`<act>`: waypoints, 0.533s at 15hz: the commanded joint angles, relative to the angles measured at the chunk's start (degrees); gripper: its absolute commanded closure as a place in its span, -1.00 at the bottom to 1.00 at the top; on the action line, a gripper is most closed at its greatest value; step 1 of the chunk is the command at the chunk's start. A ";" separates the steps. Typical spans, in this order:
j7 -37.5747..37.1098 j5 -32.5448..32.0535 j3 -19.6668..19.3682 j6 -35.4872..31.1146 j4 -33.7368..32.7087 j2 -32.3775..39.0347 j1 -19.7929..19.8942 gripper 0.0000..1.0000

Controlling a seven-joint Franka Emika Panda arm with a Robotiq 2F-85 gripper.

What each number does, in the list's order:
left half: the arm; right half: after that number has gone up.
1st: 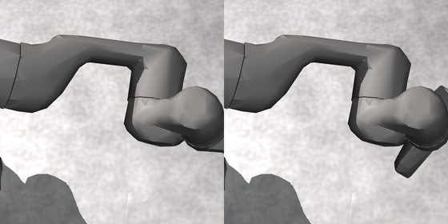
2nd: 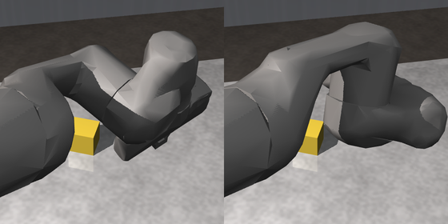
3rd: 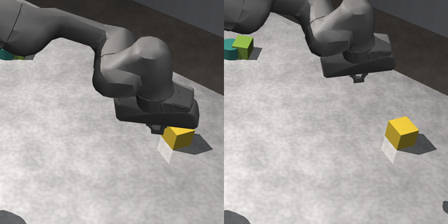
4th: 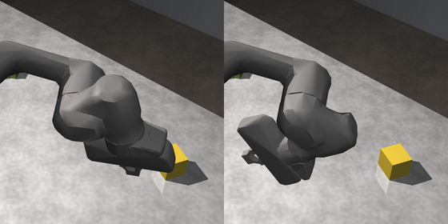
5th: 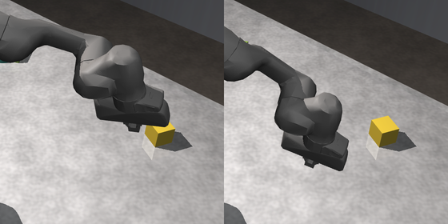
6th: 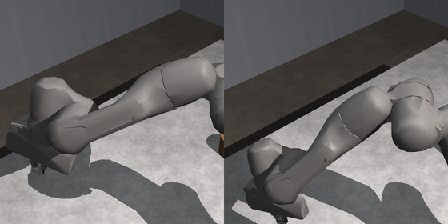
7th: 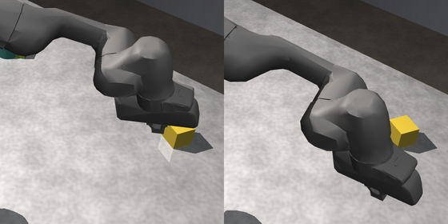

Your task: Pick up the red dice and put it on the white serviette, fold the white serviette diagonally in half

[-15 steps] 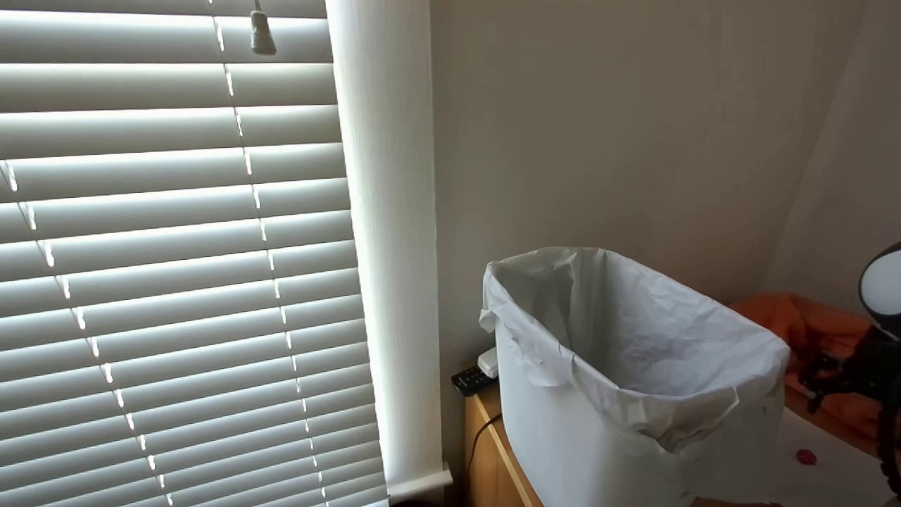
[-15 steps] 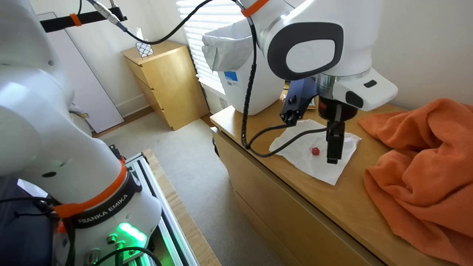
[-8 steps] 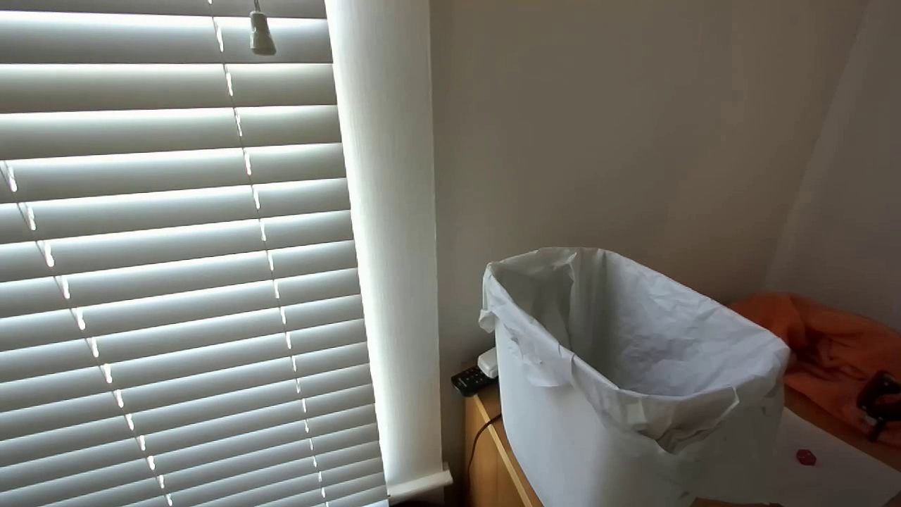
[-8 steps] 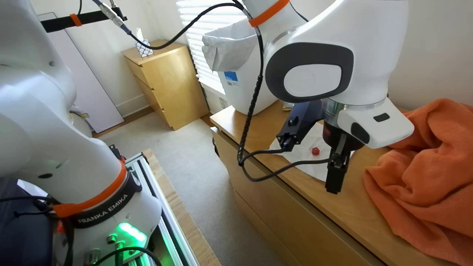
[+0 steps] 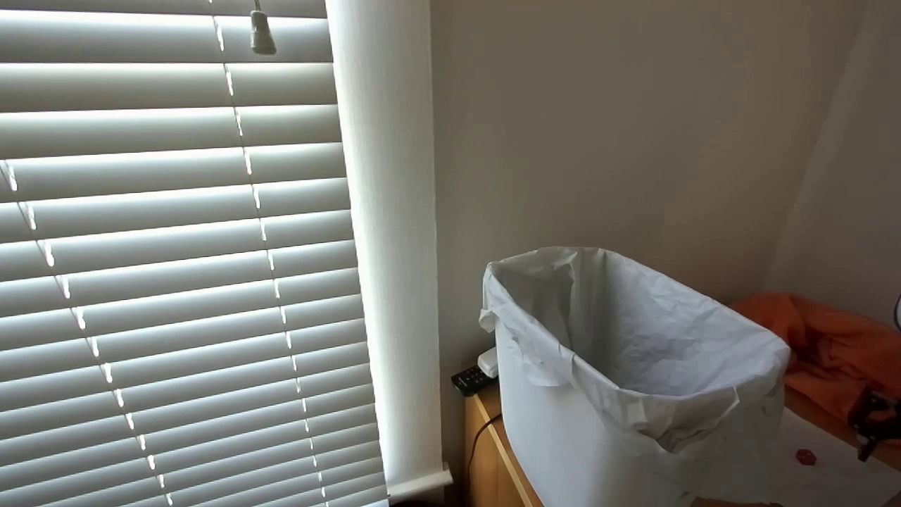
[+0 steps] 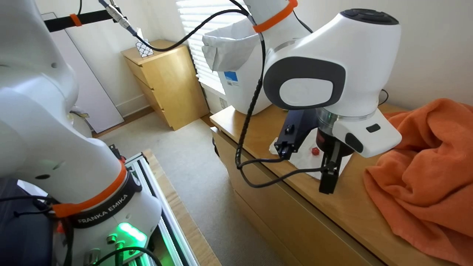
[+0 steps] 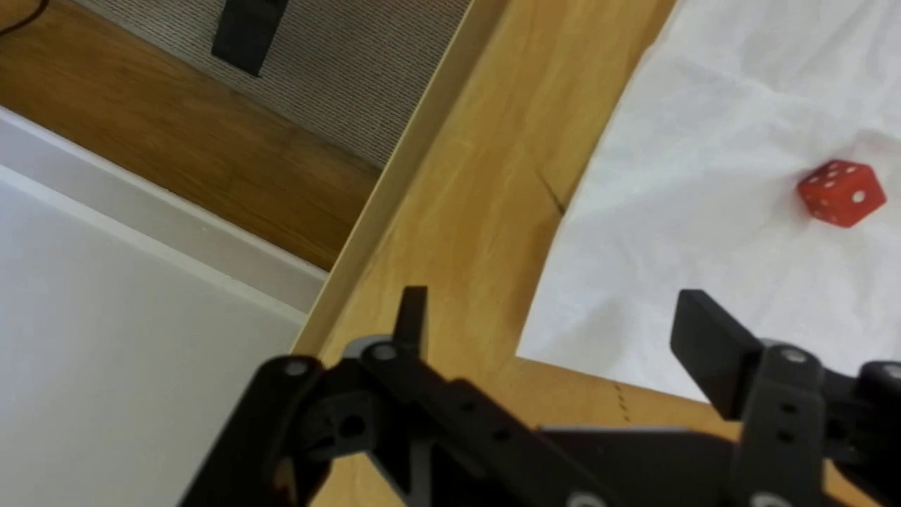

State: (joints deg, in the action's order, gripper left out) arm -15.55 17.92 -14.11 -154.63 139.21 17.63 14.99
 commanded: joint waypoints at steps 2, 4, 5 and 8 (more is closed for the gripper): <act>5.31 2.90 2.29 -0.90 -1.07 1.25 2.05 -0.93; 6.45 2.67 2.43 -1.27 -1.65 1.87 2.27 -0.96; 7.03 2.79 2.59 -1.24 -1.94 2.16 2.56 -0.92; 8.26 2.90 2.94 -1.19 -2.72 3.12 3.14 -0.69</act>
State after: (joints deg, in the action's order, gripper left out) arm -10.17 18.99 -12.42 -154.76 137.39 19.13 16.51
